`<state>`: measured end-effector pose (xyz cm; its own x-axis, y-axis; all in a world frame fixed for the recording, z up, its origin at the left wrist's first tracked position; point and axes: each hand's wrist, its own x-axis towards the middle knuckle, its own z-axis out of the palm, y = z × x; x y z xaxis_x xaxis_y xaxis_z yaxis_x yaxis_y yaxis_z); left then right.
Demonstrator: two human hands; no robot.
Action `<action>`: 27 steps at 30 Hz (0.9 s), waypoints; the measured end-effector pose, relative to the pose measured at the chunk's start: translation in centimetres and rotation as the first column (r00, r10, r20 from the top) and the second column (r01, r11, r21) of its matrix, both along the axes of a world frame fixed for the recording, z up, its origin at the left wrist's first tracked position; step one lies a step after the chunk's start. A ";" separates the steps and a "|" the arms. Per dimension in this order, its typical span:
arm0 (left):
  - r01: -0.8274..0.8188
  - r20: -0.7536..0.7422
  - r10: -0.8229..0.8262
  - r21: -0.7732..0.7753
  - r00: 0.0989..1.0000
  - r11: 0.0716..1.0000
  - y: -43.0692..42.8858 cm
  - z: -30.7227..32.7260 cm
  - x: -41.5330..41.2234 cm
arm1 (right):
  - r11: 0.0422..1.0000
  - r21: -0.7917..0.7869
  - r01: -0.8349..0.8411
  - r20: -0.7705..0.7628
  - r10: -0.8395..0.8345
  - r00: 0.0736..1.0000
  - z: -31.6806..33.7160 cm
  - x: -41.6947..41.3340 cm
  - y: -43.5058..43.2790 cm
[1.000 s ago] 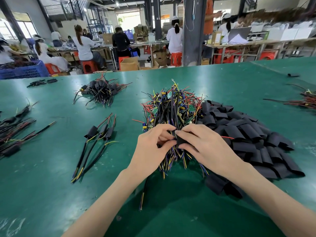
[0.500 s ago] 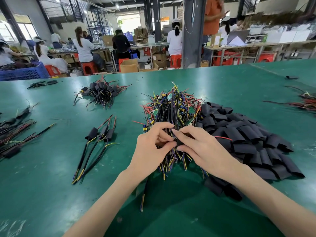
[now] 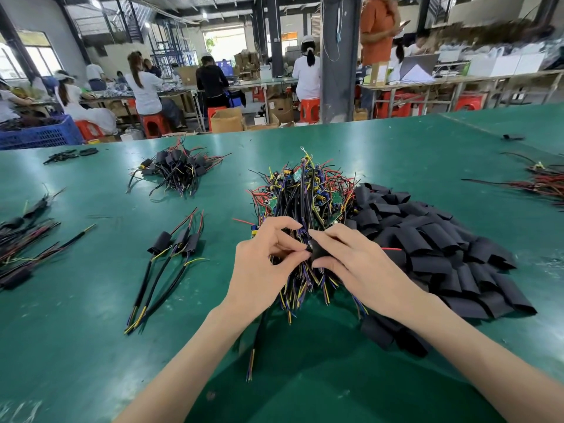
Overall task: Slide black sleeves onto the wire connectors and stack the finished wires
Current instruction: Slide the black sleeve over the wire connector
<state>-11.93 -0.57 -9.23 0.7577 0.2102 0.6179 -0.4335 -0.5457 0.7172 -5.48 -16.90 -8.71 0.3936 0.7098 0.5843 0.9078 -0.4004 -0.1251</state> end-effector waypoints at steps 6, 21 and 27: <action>-0.011 0.006 0.010 0.063 1.000 0.998 0.1 -0.2 -0.1 | 0.998 0.021 -0.065 -0.036 0.065 0.997 0.0 0.1 -0.1; -0.111 0.040 0.111 0.004 0.993 0.994 2.1 1.0 0.3 | 0.964 0.201 0.175 0.102 -0.198 0.975 1.2 1.6 -1.3; -0.500 0.190 0.511 -0.109 0.838 0.859 9.0 1.8 0.5 | 0.655 0.029 0.755 -0.187 -0.738 0.648 2.2 5.3 -5.6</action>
<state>-11.38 8.41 -7.41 0.3945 0.5660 0.7239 -0.2479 -0.6930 0.6770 -0.13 -22.51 -6.48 0.8499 0.0807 0.5207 0.2731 -0.9126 -0.3043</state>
